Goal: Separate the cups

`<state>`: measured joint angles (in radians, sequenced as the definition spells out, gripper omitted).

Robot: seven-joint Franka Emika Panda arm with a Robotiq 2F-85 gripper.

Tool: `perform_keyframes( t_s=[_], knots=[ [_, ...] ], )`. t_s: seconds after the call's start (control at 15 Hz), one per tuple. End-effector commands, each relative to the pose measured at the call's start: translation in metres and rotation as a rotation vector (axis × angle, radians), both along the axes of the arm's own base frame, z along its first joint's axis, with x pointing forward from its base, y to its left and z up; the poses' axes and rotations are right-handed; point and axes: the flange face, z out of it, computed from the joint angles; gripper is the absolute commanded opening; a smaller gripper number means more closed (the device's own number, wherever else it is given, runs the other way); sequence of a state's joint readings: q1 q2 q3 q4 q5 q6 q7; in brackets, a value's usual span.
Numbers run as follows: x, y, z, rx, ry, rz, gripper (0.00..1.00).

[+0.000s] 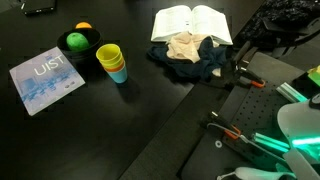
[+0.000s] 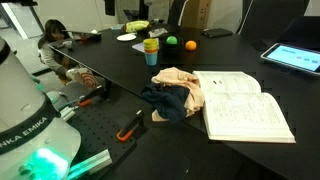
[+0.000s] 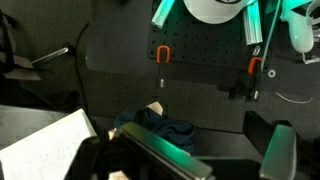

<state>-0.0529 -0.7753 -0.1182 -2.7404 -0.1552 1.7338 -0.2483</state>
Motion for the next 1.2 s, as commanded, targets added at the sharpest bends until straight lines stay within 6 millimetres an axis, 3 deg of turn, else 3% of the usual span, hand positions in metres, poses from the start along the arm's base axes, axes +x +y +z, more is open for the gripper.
perform_keyframes(
  t_s=[0.0, 0.73, 1.13],
  knots=[
    [0.0, 0.0, 0.001, 0.0, 0.001, 0.0, 1.0],
    [0.0, 0.0, 0.001, 0.0, 0.001, 0.0, 1.0],
    [0.011, 0.02, 0.009, 0.029, -0.097, 0.032, 1.0]
  ],
)
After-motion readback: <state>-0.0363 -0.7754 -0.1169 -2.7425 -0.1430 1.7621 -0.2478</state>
